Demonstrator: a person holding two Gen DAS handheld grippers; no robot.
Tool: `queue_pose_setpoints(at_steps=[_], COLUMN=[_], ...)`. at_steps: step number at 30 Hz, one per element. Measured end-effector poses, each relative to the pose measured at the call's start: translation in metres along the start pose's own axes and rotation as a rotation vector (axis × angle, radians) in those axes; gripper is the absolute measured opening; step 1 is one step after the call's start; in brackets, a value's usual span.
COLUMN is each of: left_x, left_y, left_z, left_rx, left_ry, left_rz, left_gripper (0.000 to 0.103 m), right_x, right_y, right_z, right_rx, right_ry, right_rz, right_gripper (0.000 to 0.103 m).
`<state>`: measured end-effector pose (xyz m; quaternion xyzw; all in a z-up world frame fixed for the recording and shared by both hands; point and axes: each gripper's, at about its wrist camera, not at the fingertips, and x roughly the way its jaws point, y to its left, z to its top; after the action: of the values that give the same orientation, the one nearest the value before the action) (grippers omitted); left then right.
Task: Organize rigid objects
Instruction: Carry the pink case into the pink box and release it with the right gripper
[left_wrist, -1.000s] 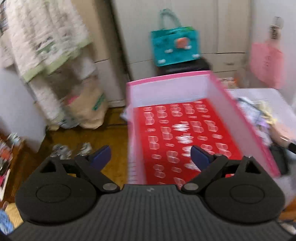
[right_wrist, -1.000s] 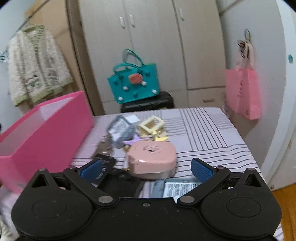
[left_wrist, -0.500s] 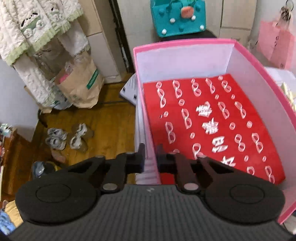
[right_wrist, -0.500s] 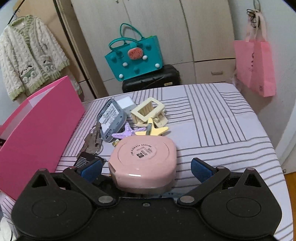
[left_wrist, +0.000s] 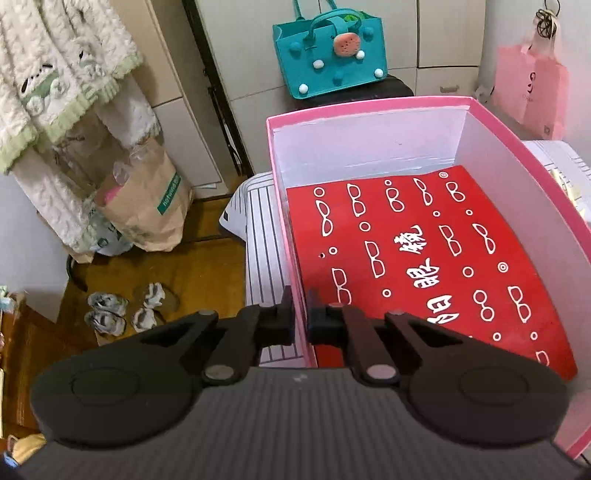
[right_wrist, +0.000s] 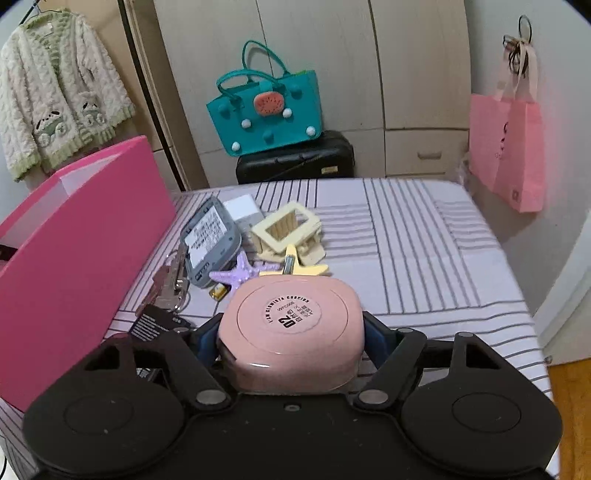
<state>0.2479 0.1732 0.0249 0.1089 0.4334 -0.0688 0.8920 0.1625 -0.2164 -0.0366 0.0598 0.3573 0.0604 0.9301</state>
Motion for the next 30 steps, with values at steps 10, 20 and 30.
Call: queue_pose_setpoints(at_steps=[10, 20, 30], left_x=[-0.004, -0.011, -0.011], left_y=[-0.006, 0.008, 0.012], left_z=[0.002, -0.008, -0.016], left_rx=[0.043, -0.036, -0.088], left_ry=[0.044, 0.026, -0.009], left_rz=[-0.044, -0.096, -0.126], left_gripper=[0.007, 0.009, 0.009], right_x=[-0.050, -0.017, 0.109], right_y=[0.038, 0.151, 0.228], right_z=[0.049, 0.100, 0.135], right_rx=[-0.057, -0.208, -0.165], right_ry=[-0.070, 0.131, 0.374], right_rz=[0.179, 0.502, 0.411], right_gripper=[0.079, 0.079, 0.079])
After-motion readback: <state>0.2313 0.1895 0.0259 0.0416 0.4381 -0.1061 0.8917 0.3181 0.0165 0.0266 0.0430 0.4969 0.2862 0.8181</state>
